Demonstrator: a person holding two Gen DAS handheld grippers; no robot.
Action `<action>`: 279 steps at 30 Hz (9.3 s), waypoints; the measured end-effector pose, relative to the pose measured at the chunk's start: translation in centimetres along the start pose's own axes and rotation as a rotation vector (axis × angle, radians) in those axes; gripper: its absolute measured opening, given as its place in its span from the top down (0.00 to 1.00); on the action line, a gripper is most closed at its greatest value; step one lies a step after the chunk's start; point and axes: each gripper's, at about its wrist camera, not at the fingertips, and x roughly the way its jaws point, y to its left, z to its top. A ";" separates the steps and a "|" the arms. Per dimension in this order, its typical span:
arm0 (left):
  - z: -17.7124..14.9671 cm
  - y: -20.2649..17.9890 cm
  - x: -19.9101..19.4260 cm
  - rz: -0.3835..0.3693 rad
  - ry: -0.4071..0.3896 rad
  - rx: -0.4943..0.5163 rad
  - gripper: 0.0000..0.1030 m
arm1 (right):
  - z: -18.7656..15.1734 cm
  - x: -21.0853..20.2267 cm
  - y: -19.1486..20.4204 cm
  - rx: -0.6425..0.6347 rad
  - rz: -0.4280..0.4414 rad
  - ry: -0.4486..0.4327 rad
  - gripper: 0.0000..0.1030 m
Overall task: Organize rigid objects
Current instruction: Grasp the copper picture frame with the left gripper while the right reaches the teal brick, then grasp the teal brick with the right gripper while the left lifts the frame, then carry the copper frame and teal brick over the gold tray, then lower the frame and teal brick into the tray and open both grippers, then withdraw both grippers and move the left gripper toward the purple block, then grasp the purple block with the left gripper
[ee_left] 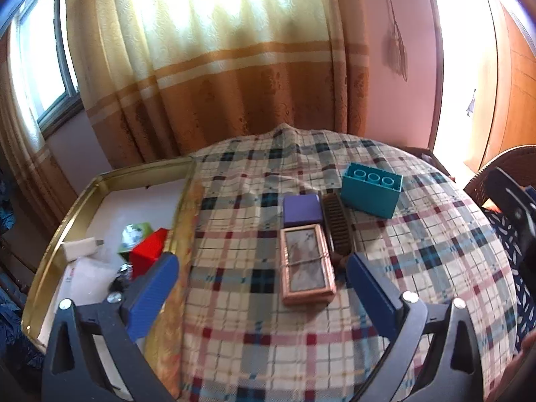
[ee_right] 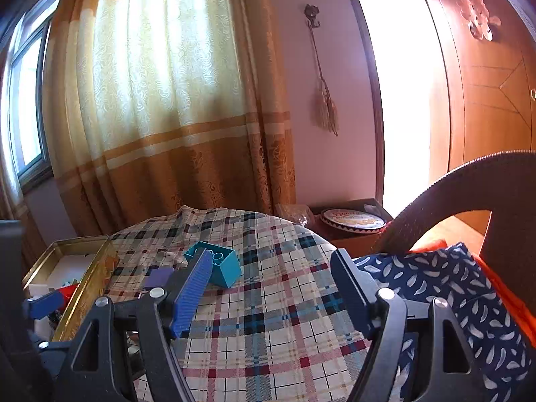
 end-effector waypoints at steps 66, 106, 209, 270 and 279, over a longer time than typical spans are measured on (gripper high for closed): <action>0.6 3.1 -2.7 -0.290 0.017 -0.100 0.56 | 2.5 13.2 3.9 -0.236 0.313 0.341 0.39; -2.0 19.1 -4.6 -0.020 -0.018 -0.295 0.56 | 3.0 2.8 17.2 -0.194 0.475 0.255 0.67; -4.9 7.1 -2.9 -0.036 -0.020 -0.078 0.01 | 0.0 0.5 3.1 -0.043 -0.058 -0.006 0.24; 3.0 -0.2 10.7 -0.105 0.221 -0.050 0.20 | -0.3 2.0 -0.3 0.033 -0.053 0.080 0.24; 3.2 -1.0 11.2 -0.153 0.199 -0.059 0.45 | -0.4 2.2 -0.4 0.046 -0.050 0.098 0.24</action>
